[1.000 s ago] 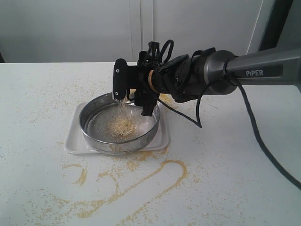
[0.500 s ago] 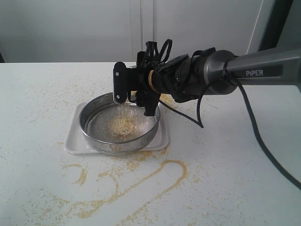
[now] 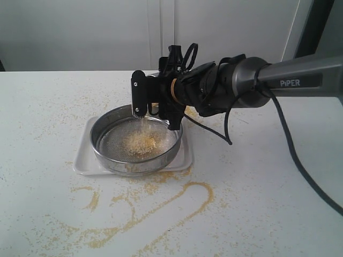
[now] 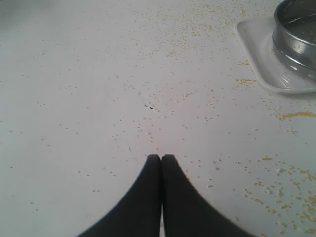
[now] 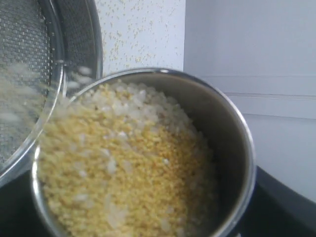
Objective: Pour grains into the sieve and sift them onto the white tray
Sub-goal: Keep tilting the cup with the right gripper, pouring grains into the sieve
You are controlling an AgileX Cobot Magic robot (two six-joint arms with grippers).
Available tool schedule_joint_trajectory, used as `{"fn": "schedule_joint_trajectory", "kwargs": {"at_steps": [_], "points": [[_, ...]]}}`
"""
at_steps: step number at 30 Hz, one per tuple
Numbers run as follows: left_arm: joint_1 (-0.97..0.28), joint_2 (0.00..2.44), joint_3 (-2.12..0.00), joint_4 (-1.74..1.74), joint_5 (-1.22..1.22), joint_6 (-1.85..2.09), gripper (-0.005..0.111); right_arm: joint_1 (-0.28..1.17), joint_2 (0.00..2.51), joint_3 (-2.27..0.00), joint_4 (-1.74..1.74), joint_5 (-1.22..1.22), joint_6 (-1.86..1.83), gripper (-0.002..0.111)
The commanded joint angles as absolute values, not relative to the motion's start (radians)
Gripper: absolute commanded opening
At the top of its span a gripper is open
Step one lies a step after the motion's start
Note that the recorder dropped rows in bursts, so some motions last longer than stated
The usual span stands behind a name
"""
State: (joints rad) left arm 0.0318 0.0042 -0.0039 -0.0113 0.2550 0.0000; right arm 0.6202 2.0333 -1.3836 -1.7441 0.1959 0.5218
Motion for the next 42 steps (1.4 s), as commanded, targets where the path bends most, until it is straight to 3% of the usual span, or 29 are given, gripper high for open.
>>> {"fn": "schedule_joint_trajectory", "kwargs": {"at_steps": [1, 42], "points": [[0.030, 0.000, 0.000, -0.024, 0.254, 0.000, 0.000, 0.633, 2.028, -1.395, -1.744, 0.237, 0.481, 0.000], [0.030, 0.000, 0.000, -0.024, 0.254, 0.000, 0.000, 0.668, 2.028, -1.395, -1.744, 0.278, 0.358, 0.000]]}}
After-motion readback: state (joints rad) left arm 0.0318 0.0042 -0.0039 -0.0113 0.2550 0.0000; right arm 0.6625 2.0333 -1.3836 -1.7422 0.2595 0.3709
